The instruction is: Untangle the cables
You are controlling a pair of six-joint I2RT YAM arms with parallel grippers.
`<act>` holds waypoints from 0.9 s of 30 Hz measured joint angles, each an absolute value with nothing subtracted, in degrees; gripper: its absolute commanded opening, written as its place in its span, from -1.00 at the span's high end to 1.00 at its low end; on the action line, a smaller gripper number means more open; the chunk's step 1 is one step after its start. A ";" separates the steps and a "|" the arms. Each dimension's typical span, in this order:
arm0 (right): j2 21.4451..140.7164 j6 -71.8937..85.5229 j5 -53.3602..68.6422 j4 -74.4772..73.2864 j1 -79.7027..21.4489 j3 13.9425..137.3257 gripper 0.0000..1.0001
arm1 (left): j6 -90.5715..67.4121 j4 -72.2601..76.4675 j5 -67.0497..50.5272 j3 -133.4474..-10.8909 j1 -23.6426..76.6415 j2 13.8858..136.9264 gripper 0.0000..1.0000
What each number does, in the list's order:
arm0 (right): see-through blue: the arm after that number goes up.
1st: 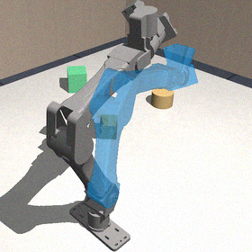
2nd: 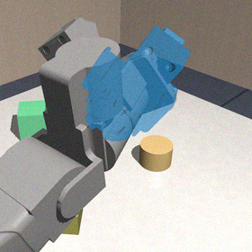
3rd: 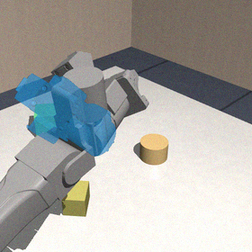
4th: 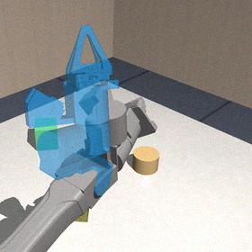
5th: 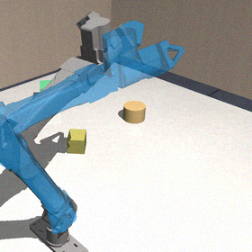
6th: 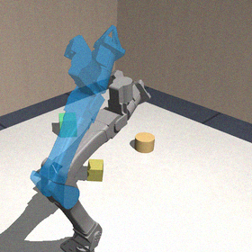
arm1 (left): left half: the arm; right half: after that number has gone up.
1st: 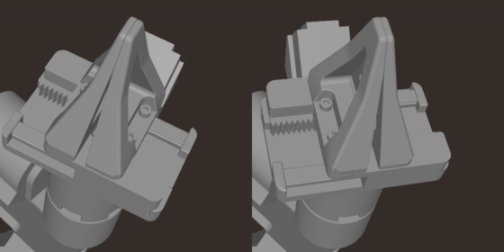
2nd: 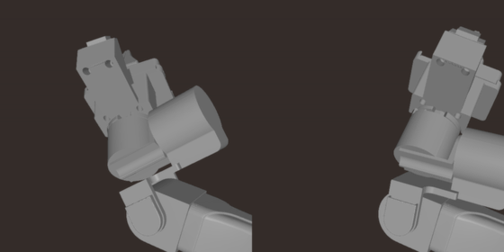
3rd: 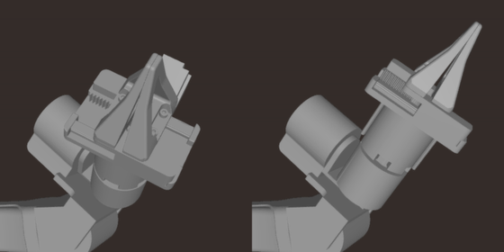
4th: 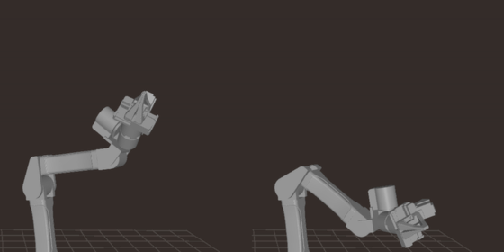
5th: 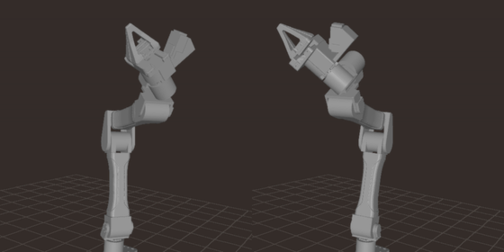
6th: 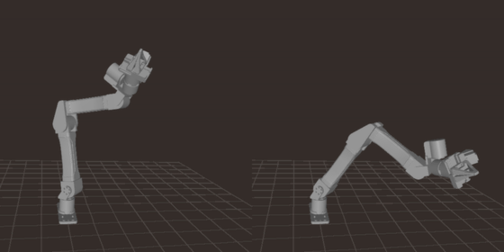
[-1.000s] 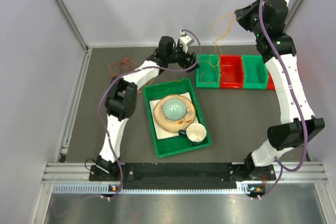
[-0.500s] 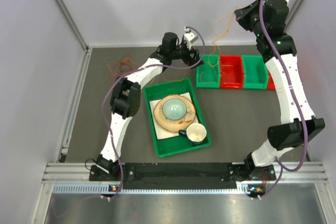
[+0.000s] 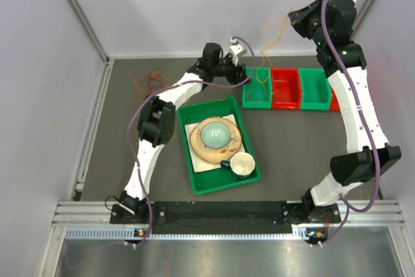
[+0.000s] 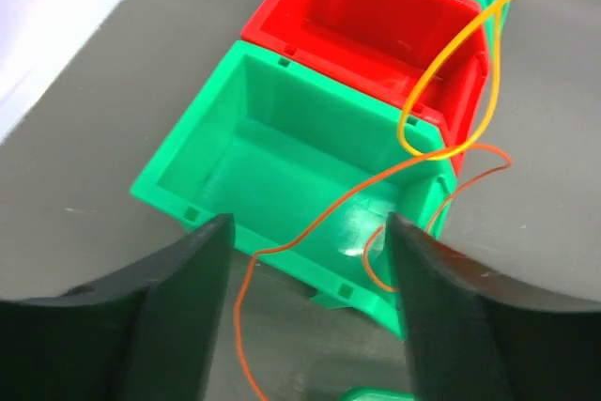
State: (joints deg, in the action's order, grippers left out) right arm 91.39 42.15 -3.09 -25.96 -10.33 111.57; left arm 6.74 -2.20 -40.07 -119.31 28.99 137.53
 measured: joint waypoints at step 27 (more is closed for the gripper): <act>91.59 40.21 -7.09 -26.61 -10.33 111.55 1.00 | -17.56 15.09 -33.82 -88.53 14.98 111.39 1.00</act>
State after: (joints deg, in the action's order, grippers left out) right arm 91.59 40.21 -7.09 -26.61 -10.33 111.55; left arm -17.56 15.09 -33.82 -88.53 14.98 111.39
